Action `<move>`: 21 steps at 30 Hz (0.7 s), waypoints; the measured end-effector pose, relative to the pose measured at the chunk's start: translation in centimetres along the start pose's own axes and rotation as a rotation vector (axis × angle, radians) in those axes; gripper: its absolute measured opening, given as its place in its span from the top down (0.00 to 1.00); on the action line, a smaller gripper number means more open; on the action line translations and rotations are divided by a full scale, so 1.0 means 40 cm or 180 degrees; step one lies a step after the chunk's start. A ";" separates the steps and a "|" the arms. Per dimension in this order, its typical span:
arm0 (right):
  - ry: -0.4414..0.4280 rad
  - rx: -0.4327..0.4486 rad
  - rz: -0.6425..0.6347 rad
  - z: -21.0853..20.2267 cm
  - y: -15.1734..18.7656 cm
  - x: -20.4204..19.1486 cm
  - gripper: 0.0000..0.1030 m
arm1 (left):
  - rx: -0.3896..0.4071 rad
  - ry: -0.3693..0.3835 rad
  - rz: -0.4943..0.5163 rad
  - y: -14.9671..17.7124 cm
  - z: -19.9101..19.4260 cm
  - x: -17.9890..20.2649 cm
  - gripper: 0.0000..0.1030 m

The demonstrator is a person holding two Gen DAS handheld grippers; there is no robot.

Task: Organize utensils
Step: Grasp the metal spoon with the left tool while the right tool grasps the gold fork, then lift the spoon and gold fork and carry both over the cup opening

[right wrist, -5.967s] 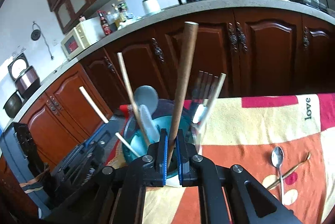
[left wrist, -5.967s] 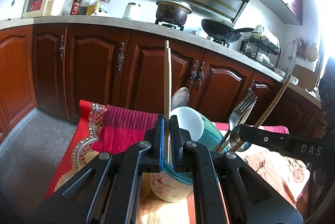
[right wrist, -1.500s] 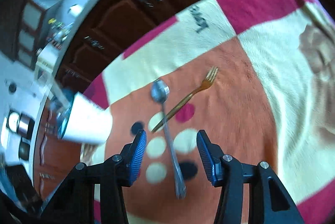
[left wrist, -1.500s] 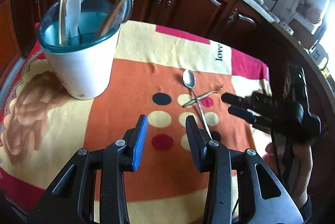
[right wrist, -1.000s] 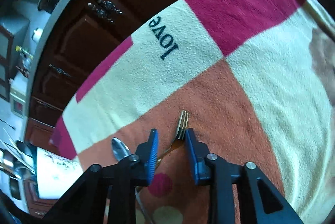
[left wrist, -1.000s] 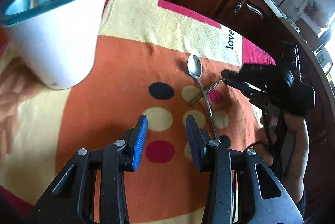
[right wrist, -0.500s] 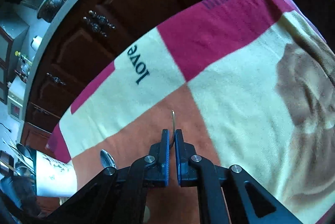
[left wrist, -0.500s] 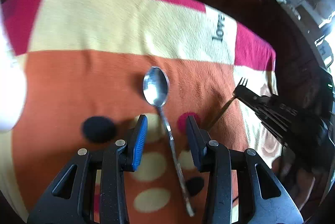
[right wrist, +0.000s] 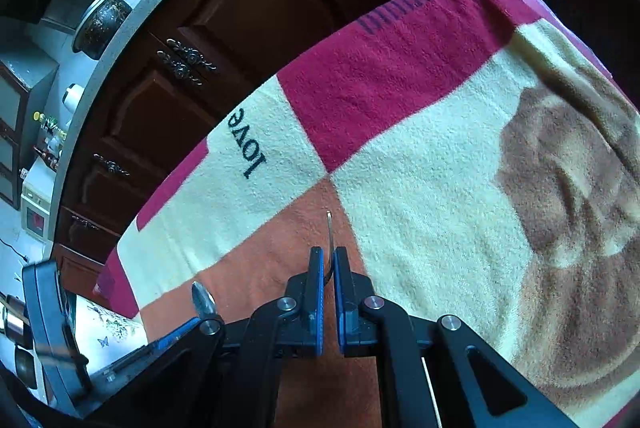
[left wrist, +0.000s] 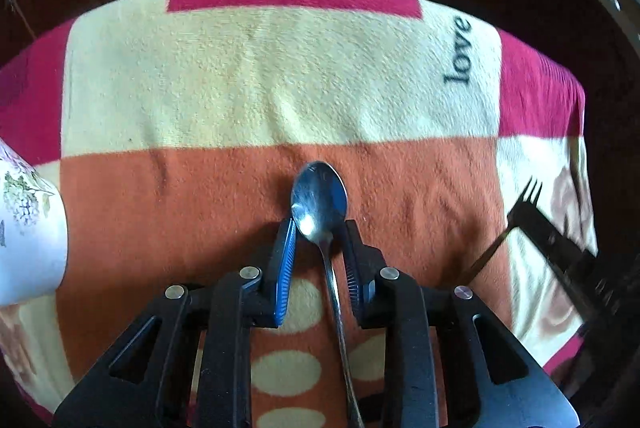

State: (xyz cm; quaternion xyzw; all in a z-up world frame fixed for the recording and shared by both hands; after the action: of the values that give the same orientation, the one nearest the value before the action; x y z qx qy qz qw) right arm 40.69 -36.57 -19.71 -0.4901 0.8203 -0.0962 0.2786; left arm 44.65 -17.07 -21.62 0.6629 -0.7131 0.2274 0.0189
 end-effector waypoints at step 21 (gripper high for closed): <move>-0.0240 0.0267 -0.0283 -0.046 -0.006 -0.049 0.97 | 0.0946 -0.0020 0.0478 0.030 -0.175 0.040 0.96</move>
State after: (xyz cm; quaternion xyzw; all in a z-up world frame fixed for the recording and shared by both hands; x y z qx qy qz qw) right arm 40.56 -35.21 -17.39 -0.5172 0.7819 -0.1242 0.3251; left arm 41.41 -16.11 -15.17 0.6040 -0.7192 0.3291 -0.0987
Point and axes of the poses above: each gripper's, at about its wrist camera, not at the fingertips, and z roughly the way its jaws point, x to its right, y to its underside, the point moved 7 cm from there along z, roughly the way its jaws point, and after that the axes turned 9 degrees about y, right-handed, at the moved point
